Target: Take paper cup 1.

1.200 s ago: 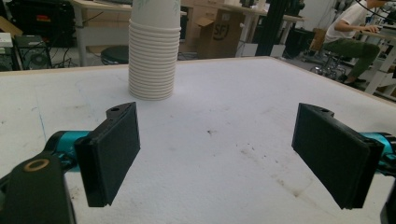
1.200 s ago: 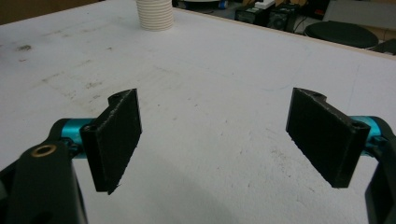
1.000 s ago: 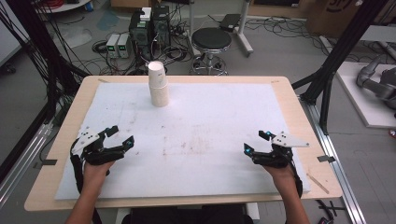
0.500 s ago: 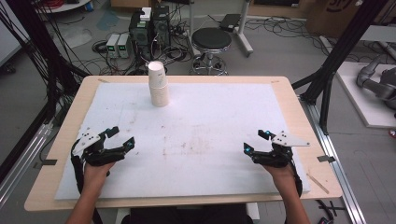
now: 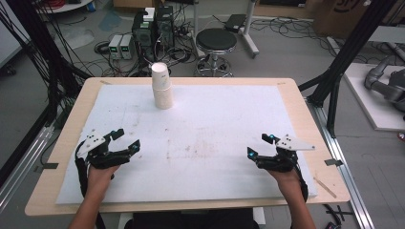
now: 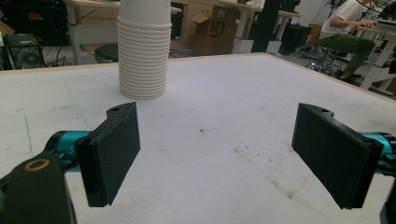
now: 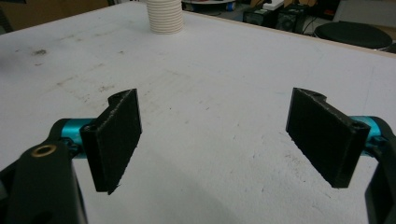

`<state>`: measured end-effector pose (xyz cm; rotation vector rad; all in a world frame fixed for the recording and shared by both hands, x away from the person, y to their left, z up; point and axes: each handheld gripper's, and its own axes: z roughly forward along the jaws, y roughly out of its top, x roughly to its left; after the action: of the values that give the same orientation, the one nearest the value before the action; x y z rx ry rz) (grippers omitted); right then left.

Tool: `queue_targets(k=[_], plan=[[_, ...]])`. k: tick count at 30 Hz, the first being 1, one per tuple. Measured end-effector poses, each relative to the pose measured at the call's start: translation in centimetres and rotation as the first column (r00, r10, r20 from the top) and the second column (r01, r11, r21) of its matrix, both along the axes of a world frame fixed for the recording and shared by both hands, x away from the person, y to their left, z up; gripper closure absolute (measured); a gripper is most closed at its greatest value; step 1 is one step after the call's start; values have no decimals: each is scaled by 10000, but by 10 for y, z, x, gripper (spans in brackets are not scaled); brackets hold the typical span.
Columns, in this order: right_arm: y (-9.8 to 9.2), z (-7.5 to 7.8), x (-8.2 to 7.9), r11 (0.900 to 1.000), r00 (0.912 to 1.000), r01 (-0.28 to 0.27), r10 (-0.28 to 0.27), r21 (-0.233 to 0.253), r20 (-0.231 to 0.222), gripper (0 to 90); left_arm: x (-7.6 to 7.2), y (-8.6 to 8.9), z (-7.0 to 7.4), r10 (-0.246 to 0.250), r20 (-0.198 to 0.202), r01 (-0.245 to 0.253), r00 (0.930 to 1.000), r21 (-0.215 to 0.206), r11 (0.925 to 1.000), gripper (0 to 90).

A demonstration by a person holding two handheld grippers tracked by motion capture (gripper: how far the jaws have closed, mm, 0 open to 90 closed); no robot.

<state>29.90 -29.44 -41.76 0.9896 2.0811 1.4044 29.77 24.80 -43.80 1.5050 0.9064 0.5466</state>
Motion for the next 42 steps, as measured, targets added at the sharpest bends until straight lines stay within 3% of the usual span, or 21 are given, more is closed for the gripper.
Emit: queue_targets(k=[5,11,14,17,18,20,21,22,26,33,42], plan=[[1,0,1,10000,10000,-41,41,-33,-48,187,4,-1,6,-9,105,9,9999,13,10000,155],[3,0,3,9998,9999,-114,114,-152,-44,187,20,-7,16,-183,-124,184,9998,134,9997,155],[3,1,4,9999,9999,-107,107,-115,-19,186,32,-12,28,-187,-156,188,9997,109,9998,155],[3,1,5,9999,9997,-143,141,-60,-204,187,46,-17,43,-267,-213,274,9994,356,9990,155],[4,2,5,9999,9997,-132,130,-91,-201,188,57,-21,53,-370,-180,377,9992,409,9985,155],[4,2,4,9999,9997,-149,148,-81,-189,188,62,-22,58,-354,-143,360,9993,406,9985,154],[4,2,4,9998,9997,-183,181,-122,-187,187,72,-24,67,-344,-108,349,9993,483,9982,153],[4,2,4,9998,9997,-183,181,-122,-187,187,72,-24,67,-344,-108,349,9993,483,9982,153],[5,1,4,9997,9994,-203,200,-118,-267,187,97,-30,88,-279,-202,289,9994,511,9983,153],[4,0,4,9996,9993,-242,238,-118,-294,188,125,-38,105,-64,-500,101,9987,734,9973,154],[4,0,5,9996,9990,-287,285,-73,-330,188,154,-47,116,186,-767,-106,9969,1028,9946,154]])
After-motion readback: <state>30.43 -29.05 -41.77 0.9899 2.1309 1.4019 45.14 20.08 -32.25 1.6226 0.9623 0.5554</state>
